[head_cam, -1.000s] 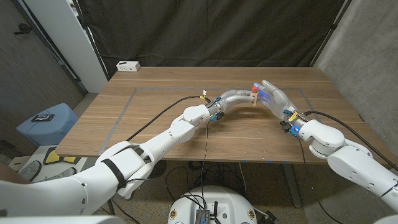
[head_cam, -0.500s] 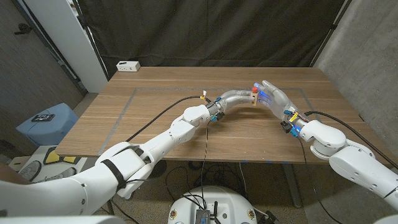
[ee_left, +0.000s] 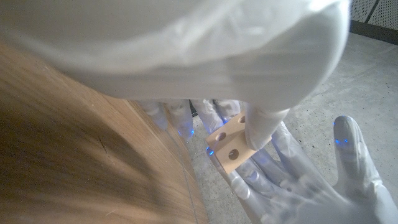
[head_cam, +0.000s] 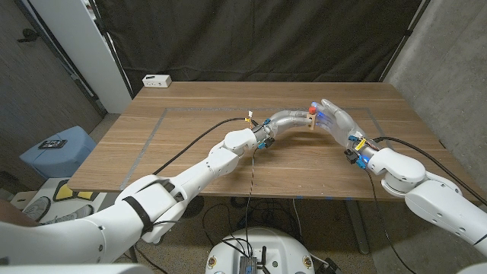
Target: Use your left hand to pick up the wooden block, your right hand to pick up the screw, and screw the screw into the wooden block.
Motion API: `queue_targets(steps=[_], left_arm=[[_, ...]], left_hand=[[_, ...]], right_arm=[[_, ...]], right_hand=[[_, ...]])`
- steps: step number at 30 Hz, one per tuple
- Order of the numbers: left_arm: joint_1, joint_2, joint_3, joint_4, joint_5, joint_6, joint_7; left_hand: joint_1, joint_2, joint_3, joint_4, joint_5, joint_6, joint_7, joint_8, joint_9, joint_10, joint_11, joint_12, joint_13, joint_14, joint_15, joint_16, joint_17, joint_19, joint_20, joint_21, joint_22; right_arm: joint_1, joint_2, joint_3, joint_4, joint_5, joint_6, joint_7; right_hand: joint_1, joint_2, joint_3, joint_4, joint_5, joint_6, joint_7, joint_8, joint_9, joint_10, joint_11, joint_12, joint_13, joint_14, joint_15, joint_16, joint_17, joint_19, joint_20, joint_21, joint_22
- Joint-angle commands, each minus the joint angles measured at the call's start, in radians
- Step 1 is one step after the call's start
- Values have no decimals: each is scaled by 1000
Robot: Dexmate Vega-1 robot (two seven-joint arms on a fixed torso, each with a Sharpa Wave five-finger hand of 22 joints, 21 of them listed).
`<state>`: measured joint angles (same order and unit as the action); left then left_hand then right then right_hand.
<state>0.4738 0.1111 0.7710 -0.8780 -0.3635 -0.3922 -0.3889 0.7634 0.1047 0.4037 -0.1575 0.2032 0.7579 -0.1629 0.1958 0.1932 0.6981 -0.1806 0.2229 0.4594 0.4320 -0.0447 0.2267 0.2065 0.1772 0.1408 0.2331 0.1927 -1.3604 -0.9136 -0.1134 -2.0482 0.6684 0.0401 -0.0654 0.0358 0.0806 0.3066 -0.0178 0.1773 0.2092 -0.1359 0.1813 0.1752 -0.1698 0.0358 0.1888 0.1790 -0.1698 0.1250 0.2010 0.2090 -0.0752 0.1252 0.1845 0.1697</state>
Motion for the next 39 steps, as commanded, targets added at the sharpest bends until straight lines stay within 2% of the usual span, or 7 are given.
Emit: queue_targets(steps=[1,23,33,39], left_arm=[[11,11,1,-28,1,8,7],[22,19,3,-51,1,15,17],[16,12,3,-32,-3,7,9],[14,11,1,-27,-5,6,7]], left_hand=[[-1,9,3,5,5,28,20,7,5,2,4,8,2,9,-20,6,2,5,3,4,6],[0,10,4,4,5,28,21,7,5,2,5,8,2,9,-20,6,3,5,5,4,6],[0,10,5,4,5,27,23,6,5,2,5,8,2,10,-19,6,2,5,5,4,6],[-1,9,4,4,5,29,21,7,5,3,5,9,2,10,-20,6,2,6,3,4,6]], right_arm=[[-32,-7,20,-18,2,-5,-6],[-83,-9,61,-52,-11,-11,-13],[-103,-10,79,-73,-15,-31,-21],[-109,-7,84,-78,-14,-41,-22]], right_hand=[[-4,9,-1,6,7,11,1,6,2,-119,9,4,3,-157,6,5,2,1,5,7,3],[-2,9,2,7,8,17,0,6,2,-116,8,5,3,-155,7,5,0,4,3,8,3],[-2,8,2,9,8,38,-5,12,2,-110,6,7,3,-155,7,5,0,5,4,8,3],[-2,8,2,10,8,61,7,19,2,-107,3,7,3,-154,6,5,0,4,4,8,3]])
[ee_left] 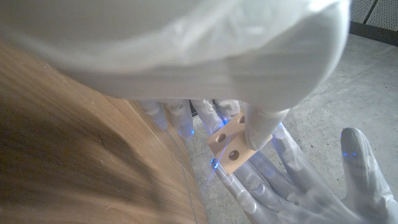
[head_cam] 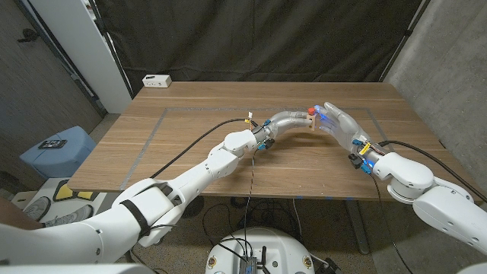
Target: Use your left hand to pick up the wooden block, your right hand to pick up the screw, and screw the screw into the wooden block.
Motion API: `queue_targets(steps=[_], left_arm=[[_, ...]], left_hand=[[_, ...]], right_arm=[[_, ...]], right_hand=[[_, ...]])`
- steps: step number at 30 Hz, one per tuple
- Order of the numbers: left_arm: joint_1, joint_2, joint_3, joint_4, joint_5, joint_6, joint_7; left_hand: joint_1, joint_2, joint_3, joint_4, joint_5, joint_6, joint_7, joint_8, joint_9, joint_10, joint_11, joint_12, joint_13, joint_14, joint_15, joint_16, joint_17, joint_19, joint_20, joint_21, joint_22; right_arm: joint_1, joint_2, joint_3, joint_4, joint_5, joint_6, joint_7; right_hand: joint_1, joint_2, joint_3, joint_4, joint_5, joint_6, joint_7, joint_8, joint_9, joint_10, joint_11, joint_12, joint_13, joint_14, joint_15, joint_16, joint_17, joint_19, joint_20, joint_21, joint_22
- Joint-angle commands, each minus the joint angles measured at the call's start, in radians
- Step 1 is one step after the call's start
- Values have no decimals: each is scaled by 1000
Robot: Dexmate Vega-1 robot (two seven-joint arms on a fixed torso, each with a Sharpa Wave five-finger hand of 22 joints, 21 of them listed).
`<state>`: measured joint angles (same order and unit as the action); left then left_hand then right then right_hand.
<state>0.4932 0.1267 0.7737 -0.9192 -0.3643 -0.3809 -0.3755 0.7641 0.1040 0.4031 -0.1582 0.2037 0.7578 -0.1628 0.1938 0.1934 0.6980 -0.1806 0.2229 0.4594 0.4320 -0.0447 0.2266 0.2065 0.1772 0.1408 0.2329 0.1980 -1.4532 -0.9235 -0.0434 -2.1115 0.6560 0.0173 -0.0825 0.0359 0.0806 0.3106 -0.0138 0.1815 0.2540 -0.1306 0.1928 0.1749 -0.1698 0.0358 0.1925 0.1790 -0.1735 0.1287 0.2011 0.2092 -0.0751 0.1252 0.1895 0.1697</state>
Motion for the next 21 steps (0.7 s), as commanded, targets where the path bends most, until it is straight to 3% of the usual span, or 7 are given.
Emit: queue_targets(steps=[1,10,21], left_arm=[[-6,-5,-1,16,-3,-5,-7],[-14,-13,-3,37,-6,-13,-14],[-31,-28,-5,78,-9,-26,-28]], left_hand=[[-1,9,5,4,5,29,22,9,5,3,4,9,2,10,-21,6,2,6,4,5,1],[-3,11,6,6,5,27,22,8,5,0,5,8,3,9,-18,6,3,6,5,5,1],[-1,10,6,4,5,27,22,8,5,1,5,8,3,11,-20,6,3,6,4,5,1]], right_arm=[[-16,3,14,-16,-2,-20,-3],[-16,7,21,-28,3,-41,-9],[-13,16,24,-32,4,-56,-21]], right_hand=[[-2,7,-2,6,4,19,3,8,2,-107,3,3,3,-151,3,5,0,5,4,3,3],[-1,7,-1,8,4,52,4,15,2,-97,-1,6,3,-148,3,6,-1,6,4,4,3],[3,7,4,9,5,131,32,30,2,-71,0,11,3,-137,-1,8,-3,14,0,6,3]])
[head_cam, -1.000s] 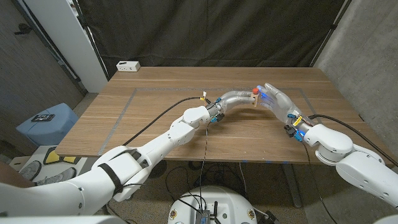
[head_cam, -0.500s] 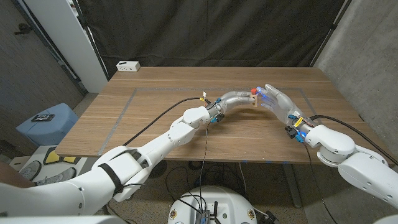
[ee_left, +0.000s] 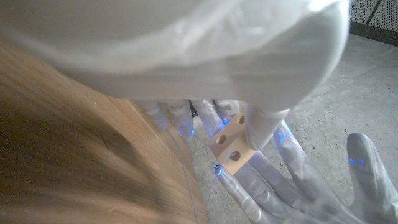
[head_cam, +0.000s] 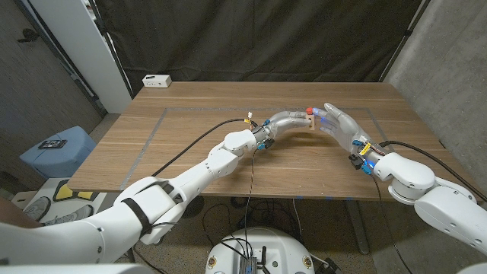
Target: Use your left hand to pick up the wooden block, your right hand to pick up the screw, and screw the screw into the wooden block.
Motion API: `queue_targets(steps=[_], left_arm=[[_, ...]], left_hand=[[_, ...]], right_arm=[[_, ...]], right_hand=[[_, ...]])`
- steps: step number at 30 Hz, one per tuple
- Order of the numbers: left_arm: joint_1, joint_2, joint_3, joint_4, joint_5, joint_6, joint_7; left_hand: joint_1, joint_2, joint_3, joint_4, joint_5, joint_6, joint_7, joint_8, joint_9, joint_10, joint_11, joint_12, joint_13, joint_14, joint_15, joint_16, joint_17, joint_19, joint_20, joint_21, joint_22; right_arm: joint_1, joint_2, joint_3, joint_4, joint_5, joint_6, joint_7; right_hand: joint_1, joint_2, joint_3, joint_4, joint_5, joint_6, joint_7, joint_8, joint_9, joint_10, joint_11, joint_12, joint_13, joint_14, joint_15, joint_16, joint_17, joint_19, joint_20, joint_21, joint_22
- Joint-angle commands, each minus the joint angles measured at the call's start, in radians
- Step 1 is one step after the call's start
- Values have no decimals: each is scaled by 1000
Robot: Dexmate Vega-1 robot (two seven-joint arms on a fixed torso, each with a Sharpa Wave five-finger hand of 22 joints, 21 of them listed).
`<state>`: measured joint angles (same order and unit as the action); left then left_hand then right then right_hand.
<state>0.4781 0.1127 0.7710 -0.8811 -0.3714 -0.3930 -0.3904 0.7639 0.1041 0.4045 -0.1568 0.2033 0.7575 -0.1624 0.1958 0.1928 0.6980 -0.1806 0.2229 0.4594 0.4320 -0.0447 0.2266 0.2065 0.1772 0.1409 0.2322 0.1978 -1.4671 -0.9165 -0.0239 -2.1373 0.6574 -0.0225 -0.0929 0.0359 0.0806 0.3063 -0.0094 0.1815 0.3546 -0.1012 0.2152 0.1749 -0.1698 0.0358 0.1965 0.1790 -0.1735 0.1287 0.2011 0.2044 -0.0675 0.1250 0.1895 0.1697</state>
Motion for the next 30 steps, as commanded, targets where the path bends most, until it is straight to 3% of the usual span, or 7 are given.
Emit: queue_targets(steps=[1,9,30], left_arm=[[-18,-15,-2,44,-1,-15,-14],[-31,-25,-3,69,-1,-22,-22],[-48,-44,-7,118,-1,-38,-35]], left_hand=[[-1,10,5,3,5,27,21,6,6,2,5,9,3,10,-20,6,3,6,4,5,1],[-2,10,4,3,5,28,21,7,6,2,8,9,3,10,-20,6,3,7,4,6,1],[-1,10,5,3,5,29,21,7,6,1,4,9,3,10,-20,6,3,7,5,6,1]], right_arm=[[1,11,4,-6,2,-16,-12],[3,21,2,-2,-5,-14,-23],[0,32,28,12,-5,-30,-38]], right_hand=[[4,7,8,4,5,40,4,9,2,-68,-2,8,3,-136,-1,8,1,8,-1,6,3],[8,8,12,4,5,96,20,18,3,-48,2,10,3,-126,0,10,-1,14,-3,7,3],[9,4,13,3,5,89,22,1,4,-37,15,9,3,-117,1,11,-2,22,-2,8,2]])
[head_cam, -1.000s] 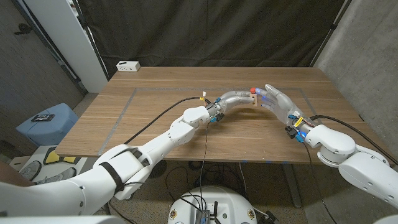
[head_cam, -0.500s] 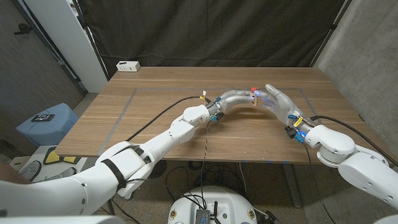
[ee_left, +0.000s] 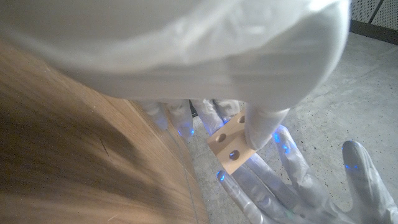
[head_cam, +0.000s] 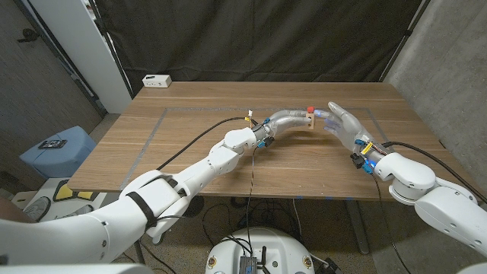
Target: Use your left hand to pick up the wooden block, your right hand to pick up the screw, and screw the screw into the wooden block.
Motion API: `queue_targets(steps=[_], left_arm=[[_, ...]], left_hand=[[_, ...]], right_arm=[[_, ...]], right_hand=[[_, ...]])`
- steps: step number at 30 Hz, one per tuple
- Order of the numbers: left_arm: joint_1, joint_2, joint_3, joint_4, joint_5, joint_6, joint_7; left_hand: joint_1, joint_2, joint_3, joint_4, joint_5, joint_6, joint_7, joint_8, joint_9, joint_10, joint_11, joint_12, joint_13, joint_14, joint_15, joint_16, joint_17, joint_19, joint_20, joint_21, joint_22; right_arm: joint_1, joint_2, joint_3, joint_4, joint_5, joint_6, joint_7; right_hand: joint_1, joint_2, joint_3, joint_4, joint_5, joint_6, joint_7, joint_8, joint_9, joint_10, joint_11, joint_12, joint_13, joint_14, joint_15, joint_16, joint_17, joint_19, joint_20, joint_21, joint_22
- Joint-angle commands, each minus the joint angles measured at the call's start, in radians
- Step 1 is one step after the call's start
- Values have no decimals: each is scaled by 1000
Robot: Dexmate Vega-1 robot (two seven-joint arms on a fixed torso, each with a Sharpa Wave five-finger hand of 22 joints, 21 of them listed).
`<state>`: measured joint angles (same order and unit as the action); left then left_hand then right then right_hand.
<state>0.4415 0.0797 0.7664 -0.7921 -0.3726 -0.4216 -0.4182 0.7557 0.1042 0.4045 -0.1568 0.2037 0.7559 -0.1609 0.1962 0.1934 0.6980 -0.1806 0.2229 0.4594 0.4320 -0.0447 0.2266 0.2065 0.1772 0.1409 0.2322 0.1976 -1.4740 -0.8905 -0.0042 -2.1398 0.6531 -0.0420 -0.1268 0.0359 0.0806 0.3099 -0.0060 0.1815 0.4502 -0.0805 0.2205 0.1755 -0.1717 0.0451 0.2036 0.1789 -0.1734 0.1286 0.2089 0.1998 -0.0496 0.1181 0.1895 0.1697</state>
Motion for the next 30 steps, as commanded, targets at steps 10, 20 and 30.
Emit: queue_targets(steps=[10,20,30], left_arm=[[-17,-10,-1,35,7,-11,-7],[-24,-12,2,44,13,-17,-11],[-28,-15,7,46,21,-22,-14]], left_hand=[[7,9,5,2,5,31,18,7,5,3,3,10,3,11,-20,6,3,7,4,6,1],[8,9,4,2,5,32,17,7,5,1,5,9,3,11,-21,7,3,7,4,6,1],[7,11,5,3,5,28,18,6,5,1,5,9,3,9,-20,6,3,6,5,6,1]], right_arm=[[34,6,0,41,-3,-7,9],[59,0,-12,62,3,-2,32],[80,-2,-30,82,5,12,49]], right_hand=[[7,0,9,1,5,-63,-11,-34,3,-40,8,-5,3,-118,2,1,3,5,5,6,2],[7,-1,9,2,5,-92,-13,-44,3,-48,6,-9,3,-120,5,-1,4,5,6,5,2],[5,-1,10,4,5,-143,-18,-55,3,-73,13,-18,4,-129,7,-4,5,0,7,3,2]])
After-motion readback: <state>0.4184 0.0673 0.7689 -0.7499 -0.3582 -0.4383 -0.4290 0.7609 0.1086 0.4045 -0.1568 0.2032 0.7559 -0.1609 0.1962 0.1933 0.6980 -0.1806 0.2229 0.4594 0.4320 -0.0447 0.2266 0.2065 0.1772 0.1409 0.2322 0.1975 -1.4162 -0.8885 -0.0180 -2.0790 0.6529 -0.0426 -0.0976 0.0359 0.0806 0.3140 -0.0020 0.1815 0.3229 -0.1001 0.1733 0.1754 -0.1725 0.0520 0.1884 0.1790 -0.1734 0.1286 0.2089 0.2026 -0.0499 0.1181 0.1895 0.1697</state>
